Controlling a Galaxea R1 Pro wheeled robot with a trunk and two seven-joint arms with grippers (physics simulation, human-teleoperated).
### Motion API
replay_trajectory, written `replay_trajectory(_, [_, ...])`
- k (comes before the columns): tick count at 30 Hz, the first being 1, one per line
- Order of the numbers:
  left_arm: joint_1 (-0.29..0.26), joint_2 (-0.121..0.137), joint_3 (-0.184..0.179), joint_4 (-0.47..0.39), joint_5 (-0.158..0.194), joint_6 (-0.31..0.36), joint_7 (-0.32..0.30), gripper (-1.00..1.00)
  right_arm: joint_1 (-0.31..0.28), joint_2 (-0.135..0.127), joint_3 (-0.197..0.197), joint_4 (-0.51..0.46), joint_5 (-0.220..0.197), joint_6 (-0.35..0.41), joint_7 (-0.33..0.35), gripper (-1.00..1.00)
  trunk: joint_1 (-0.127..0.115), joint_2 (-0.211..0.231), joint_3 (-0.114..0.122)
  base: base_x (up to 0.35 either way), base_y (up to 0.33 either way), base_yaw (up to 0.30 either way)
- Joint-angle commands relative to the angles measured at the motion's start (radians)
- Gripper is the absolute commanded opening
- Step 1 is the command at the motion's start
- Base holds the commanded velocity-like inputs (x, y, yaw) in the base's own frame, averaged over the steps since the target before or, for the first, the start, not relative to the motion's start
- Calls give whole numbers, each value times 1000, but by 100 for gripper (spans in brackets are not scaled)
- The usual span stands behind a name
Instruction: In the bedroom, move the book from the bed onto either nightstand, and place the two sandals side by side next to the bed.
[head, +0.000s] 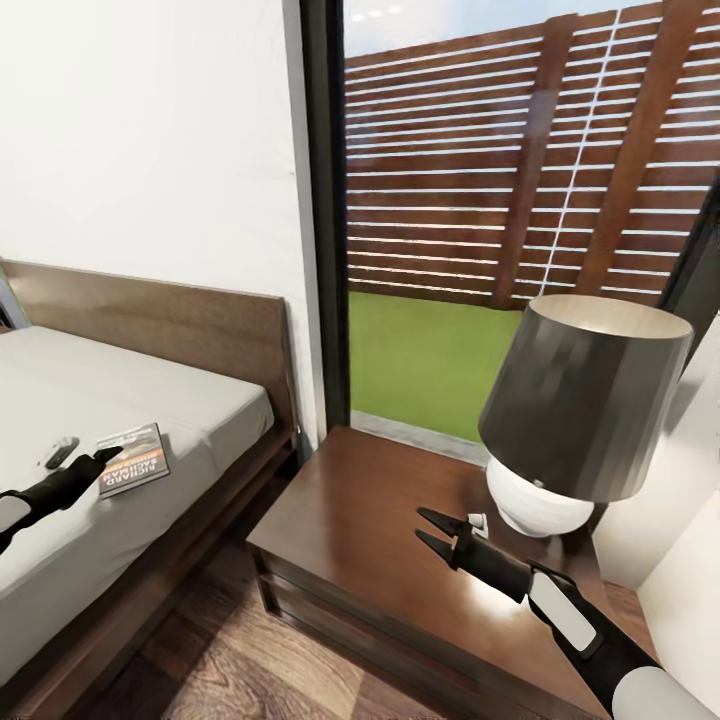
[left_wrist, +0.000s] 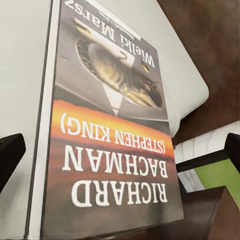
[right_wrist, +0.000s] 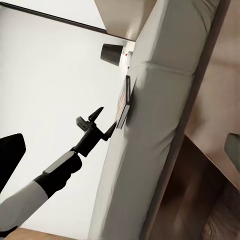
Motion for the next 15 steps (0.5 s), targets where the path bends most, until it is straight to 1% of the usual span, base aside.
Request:
replay_trajectory(1, [-1,1,8,0,1,9,-2,100,-1,-1,4,0,-10,7,-1,100,0,0,-1,-78,-81,0])
replay_trajectory(10, [-1,3,8,0,1,9,-2,100,-1,-1,4,0,-10,7,-1,100,0,0,-1,-60,-131,0])
replay_trajectory(15, [0,3,8,0,1,9,-2,100,-1,-1,4,0,-10,7,-1,100,0,0,-1,-14,-64,0])
